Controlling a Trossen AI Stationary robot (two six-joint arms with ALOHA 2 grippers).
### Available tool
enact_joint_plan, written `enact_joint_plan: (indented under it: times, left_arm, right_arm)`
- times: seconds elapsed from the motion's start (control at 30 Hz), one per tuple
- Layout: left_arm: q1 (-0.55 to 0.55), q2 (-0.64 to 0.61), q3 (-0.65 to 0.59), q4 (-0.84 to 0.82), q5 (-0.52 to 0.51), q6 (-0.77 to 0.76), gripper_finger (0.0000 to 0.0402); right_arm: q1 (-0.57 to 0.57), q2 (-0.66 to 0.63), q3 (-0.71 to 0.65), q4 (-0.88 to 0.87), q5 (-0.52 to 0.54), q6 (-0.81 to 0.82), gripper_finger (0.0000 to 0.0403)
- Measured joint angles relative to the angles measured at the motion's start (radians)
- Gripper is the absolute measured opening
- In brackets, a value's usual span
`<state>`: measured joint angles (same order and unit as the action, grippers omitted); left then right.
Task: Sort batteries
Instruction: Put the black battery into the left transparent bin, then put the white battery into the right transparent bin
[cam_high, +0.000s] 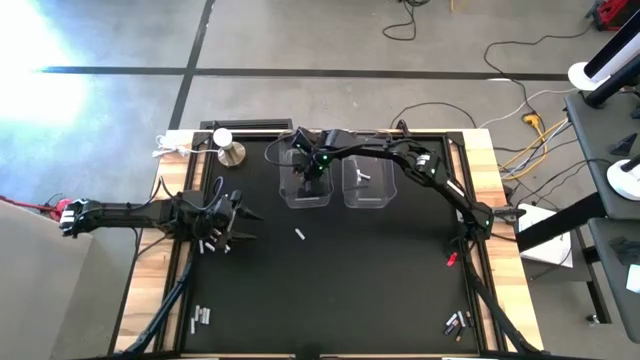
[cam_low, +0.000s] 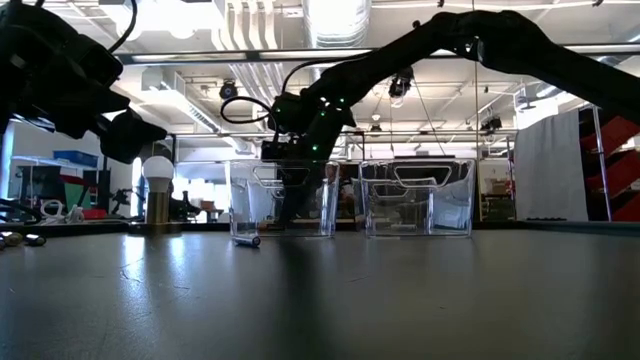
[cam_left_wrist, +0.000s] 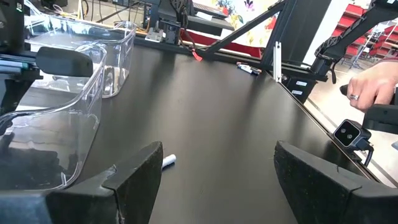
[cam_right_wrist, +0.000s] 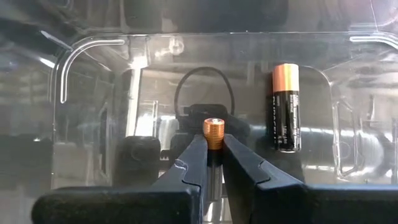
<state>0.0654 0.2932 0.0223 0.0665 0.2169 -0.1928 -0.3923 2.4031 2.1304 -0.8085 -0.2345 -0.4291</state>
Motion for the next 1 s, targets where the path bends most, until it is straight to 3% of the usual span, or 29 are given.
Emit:
enact_joint_plan:
  times: [0.47,1.0]
  left_arm:
    - [0.0,0.0,0.0,0.0,0.0,0.0,0.0284]
    - [0.0,0.0,0.0,0.0,0.0,0.0,0.0284]
  right_arm:
    - [0.015,0.0,0.011,-0.005,0.036,0.049,0.0109]
    - [0.073,0.0,0.029,0.086,0.035,0.251,0.0112]
